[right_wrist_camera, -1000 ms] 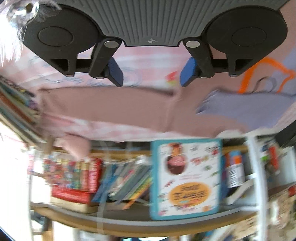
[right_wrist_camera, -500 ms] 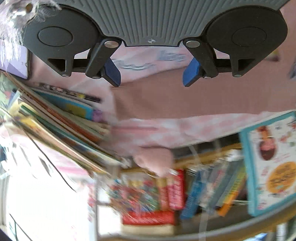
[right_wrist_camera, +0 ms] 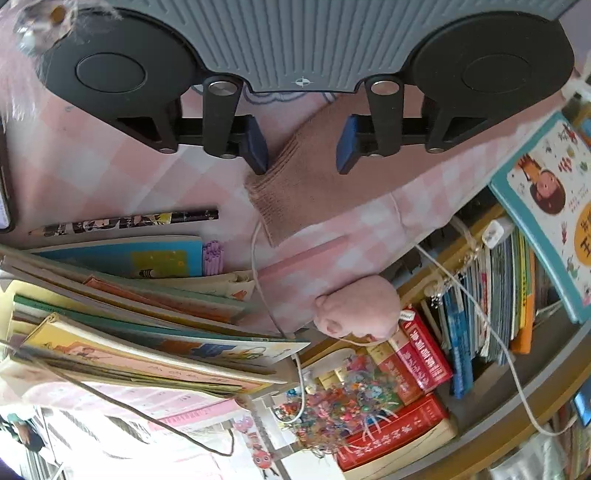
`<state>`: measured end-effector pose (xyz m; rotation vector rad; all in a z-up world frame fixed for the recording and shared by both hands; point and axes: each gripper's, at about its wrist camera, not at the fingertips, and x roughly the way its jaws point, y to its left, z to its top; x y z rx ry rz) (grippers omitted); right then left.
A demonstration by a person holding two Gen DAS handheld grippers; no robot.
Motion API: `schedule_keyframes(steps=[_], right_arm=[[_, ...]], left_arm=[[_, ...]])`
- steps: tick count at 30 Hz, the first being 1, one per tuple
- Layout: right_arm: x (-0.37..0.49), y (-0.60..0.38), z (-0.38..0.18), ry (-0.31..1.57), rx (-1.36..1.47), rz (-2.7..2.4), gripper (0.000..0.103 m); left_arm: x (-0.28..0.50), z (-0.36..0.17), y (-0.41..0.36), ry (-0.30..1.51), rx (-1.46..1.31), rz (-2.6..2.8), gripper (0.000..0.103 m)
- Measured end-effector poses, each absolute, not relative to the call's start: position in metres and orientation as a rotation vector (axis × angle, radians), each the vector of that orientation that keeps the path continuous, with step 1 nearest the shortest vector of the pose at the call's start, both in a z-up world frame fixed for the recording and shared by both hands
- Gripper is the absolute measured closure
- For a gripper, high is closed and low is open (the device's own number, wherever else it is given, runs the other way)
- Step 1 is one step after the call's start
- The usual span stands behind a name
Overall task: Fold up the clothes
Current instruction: 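Grasp the pink sleeve cuff with the right gripper and lift it, then lay the pink sleeve across the body and open the right gripper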
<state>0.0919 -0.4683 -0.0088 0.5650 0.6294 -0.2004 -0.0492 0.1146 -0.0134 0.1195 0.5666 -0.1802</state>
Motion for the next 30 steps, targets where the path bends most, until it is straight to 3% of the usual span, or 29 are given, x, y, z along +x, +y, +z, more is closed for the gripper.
schedule_keyframes(steps=[2,4,14,22,30], right_arm=[[0.094,-0.471,-0.010,0.631,0.580,-0.206,0.077],[0.093,-0.470,-0.010,0.619,0.582,-0.204,0.097],[0.073,-0.425,0.051,0.469,0.520,-0.009,0.098],[0.069,-0.307,0.122,0.371,0.343,0.351,0.098],[0.086,-0.192,0.137,0.393,0.307,0.680,0.098]], left_arm=[[-0.047,-0.014,0.119,0.575,0.096,-0.176,0.032],[-0.046,-0.014,0.119,0.586,0.095,-0.162,0.033],[-0.048,-0.014,0.102,0.587,0.202,-0.139,0.033],[-0.049,-0.014,0.098,0.586,0.220,-0.132,0.033],[-0.049,-0.015,0.095,0.582,0.248,-0.124,0.032]])
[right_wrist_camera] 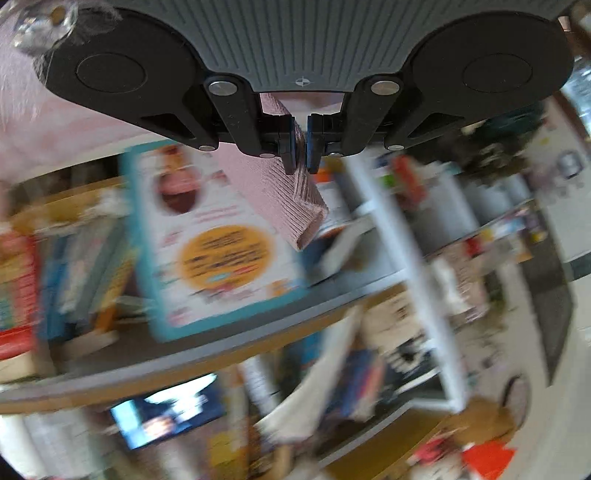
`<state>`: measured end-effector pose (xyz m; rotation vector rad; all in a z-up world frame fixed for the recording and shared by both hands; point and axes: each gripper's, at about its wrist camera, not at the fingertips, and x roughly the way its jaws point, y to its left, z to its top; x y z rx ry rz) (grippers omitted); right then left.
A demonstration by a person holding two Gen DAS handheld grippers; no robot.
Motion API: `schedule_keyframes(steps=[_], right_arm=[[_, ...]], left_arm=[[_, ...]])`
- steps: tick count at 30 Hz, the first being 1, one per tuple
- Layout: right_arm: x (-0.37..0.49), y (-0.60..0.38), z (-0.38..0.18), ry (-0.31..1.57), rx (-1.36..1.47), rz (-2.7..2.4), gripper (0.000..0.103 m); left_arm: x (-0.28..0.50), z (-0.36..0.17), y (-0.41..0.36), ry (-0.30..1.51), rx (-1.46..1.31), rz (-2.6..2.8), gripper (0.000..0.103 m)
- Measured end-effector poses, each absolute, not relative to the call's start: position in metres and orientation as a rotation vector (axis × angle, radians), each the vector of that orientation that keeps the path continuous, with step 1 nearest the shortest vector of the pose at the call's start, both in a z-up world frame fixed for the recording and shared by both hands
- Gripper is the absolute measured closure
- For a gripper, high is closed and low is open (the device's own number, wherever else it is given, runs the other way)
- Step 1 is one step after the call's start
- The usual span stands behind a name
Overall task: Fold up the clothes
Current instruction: 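Lay the pink sleeve across the body and open the right gripper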
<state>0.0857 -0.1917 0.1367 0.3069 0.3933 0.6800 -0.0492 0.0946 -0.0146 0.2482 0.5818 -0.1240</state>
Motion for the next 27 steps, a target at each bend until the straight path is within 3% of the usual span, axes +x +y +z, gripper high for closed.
schedule_keyframes(steps=[10,18,20,22,27], right_arm=[[0.099,-0.080,0.088,0.512,0.208,0.808,0.098],[0.099,-0.056,0.056,0.567,0.165,0.823,0.096],[0.098,-0.055,0.056,0.571,0.162,0.826,0.085],[0.093,-0.059,0.058,0.557,0.163,0.827,0.064],[0.075,-0.083,0.067,0.552,0.192,0.829,0.062]], left_arm=[[-0.049,-0.014,0.096,0.588,0.230,-0.130,0.032],[-0.049,-0.014,0.097,0.589,0.231,-0.130,0.032],[-0.049,-0.014,0.097,0.589,0.234,-0.128,0.032],[-0.050,-0.014,0.096,0.587,0.241,-0.125,0.031],[-0.051,-0.014,0.092,0.580,0.266,-0.114,0.030]])
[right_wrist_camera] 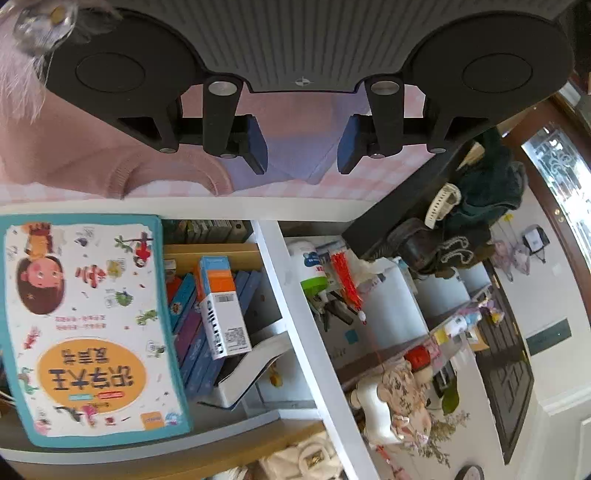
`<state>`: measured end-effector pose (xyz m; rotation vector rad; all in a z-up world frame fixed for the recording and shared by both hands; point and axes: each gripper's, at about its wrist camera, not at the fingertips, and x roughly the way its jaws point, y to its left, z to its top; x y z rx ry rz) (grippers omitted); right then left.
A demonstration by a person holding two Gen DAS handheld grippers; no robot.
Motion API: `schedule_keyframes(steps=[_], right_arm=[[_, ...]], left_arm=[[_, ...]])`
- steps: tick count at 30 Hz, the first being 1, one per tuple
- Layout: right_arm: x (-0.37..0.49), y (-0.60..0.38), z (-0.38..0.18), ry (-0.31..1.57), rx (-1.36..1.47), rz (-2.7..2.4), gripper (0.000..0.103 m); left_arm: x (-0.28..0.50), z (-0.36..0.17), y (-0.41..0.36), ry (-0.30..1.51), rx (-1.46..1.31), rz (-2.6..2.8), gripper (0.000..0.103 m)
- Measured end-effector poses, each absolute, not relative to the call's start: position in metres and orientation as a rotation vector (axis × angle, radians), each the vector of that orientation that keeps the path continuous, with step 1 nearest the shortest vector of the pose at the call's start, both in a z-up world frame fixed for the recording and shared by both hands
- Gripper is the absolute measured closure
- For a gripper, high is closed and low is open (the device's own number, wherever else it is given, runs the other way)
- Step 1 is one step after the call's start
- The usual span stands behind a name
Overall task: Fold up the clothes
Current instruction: 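Lay the pink sleeve across the body and open the right gripper, then grasp the sweatshirt hem with both grippers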
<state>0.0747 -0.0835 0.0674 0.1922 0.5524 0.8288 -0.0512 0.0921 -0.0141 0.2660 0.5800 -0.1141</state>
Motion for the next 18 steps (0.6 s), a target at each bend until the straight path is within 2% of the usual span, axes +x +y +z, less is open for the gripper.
schedule_keyframes(steps=[12,16,18], right_arm=[[-0.012,-0.180,0.041,0.672,0.159,0.672,0.055],[-0.043,-0.208,0.035,0.675,0.151,0.620,0.053],[-0.057,-0.222,0.035,0.666,0.151,0.605,0.053]], left_arm=[[-0.055,-0.015,0.083,0.557,0.335,-0.073,0.026],[-0.068,-0.014,0.072,0.496,0.414,-0.006,0.026],[-0.080,-0.011,0.074,0.498,0.370,0.002,0.026]])
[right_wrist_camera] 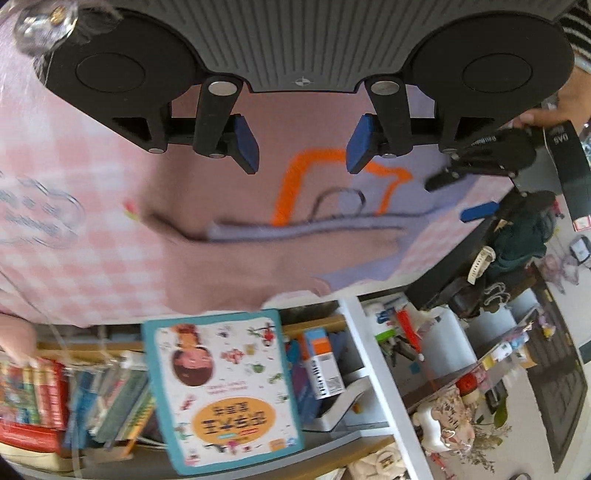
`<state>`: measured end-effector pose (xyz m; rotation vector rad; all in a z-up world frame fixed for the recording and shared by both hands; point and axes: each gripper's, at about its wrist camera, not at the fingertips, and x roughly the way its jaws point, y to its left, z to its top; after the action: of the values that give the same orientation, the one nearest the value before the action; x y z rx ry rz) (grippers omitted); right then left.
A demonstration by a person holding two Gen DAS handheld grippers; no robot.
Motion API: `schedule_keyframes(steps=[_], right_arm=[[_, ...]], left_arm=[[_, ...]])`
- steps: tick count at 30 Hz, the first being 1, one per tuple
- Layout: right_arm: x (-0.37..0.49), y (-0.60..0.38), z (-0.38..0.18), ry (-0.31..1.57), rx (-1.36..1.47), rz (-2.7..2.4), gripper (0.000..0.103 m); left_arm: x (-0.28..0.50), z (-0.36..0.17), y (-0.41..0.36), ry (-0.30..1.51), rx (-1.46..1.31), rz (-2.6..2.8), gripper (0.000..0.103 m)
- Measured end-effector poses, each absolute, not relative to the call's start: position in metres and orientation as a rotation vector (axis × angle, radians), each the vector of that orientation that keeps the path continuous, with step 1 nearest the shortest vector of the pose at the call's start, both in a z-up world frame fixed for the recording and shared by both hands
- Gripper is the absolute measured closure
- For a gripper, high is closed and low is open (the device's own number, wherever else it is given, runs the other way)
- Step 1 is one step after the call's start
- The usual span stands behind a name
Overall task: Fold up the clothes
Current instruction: 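Grasp the sweatshirt hem with both grippers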
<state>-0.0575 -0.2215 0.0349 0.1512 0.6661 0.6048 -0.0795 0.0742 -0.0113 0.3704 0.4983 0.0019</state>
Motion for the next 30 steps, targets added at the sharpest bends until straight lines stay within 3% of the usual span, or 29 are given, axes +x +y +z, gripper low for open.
schedule_keyframes(steps=[12,23,30], right_arm=[[-0.123,-0.278,0.024,0.634,0.196,0.474,0.053],[-0.147,-0.282,0.014,0.643,0.224,0.435,0.053],[-0.143,-0.283,0.007,0.657,0.259,0.430,0.055]], left_arm=[[-0.167,-0.008,0.146,0.656,-0.112,0.044,0.027],[-0.201,0.000,0.144,0.600,-0.189,0.029,0.027],[-0.193,-0.010,0.140,0.615,-0.248,0.014,0.053]])
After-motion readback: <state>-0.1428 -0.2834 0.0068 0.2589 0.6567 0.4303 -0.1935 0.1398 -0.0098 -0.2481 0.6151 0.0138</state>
